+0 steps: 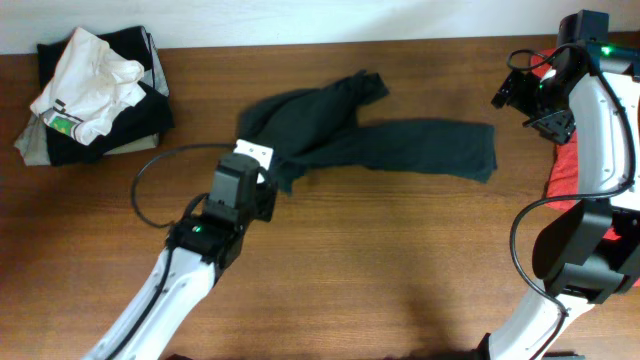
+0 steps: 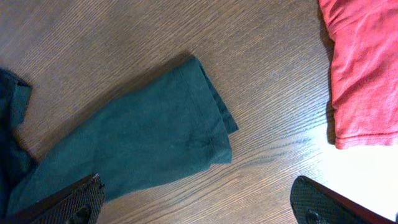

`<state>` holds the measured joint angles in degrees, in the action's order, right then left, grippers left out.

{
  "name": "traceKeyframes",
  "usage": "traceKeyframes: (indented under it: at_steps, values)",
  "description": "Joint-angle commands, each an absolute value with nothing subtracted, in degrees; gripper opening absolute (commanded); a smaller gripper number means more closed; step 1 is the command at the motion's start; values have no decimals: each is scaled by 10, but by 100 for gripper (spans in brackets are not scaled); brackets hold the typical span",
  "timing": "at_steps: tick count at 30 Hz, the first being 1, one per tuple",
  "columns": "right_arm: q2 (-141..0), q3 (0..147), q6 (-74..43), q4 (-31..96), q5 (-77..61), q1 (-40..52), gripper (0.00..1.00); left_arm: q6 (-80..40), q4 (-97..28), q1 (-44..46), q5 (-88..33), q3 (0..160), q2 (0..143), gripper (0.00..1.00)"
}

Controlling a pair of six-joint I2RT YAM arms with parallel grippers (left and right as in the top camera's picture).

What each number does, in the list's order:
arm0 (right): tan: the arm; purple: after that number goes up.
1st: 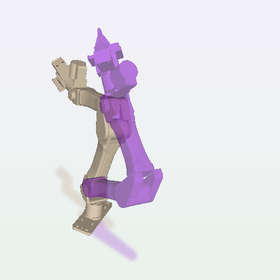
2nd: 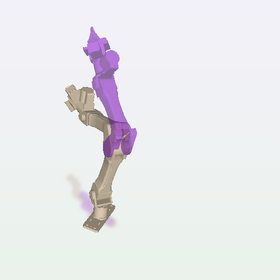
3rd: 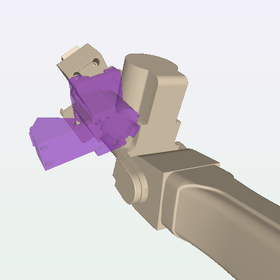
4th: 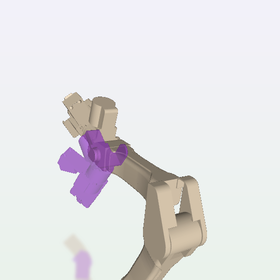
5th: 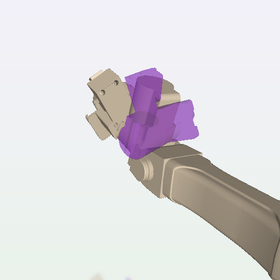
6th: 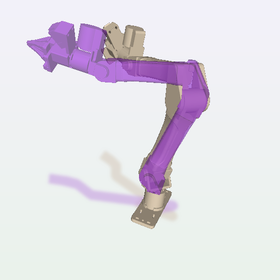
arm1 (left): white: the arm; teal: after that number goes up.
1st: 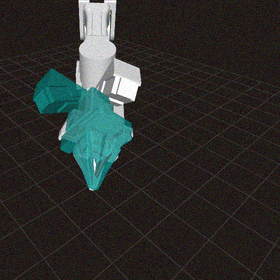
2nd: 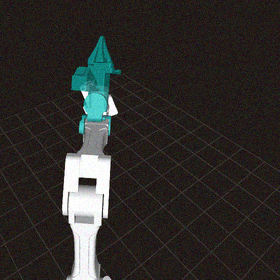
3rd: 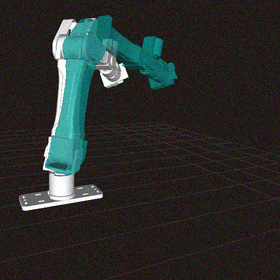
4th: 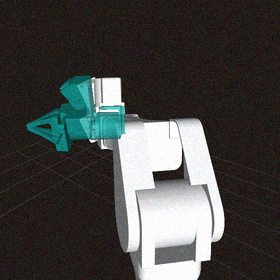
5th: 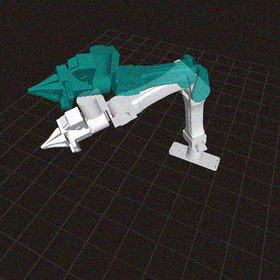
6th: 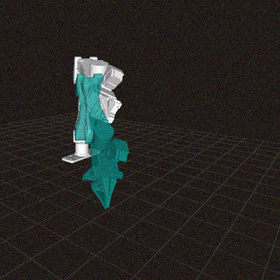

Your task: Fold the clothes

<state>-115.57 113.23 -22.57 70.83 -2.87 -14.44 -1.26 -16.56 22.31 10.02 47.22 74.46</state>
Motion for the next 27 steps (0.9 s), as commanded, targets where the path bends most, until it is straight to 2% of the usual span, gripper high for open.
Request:
traceKeyframes:
  at_steps: [1,7,10,13,16,22,25,27]
  values:
    - [-1157,1130,-232,709,-28,-143,99,-99,-251,220,158,474,650,0]
    - [-1157,1130,-232,709,-28,-143,99,-114,-335,220,231,475,515,0]
    - [-1157,1130,-232,709,-28,-143,99,-150,-367,220,310,478,464,0]
    - [-1157,1130,-246,689,-39,-143,99,-150,-369,220,300,477,452,0]
    - [-1157,1131,-245,650,-75,-143,99,-174,-393,220,283,477,469,0]
    - [-1157,1130,-225,761,-129,-141,100,-217,-404,220,283,477,611,0]
    - [-1157,1128,-166,840,-135,-120,98,-228,-395,220,283,477,708,0]
    - [-1157,1121,-152,849,-136,-99,98,-240,-395,220,283,479,736,0]
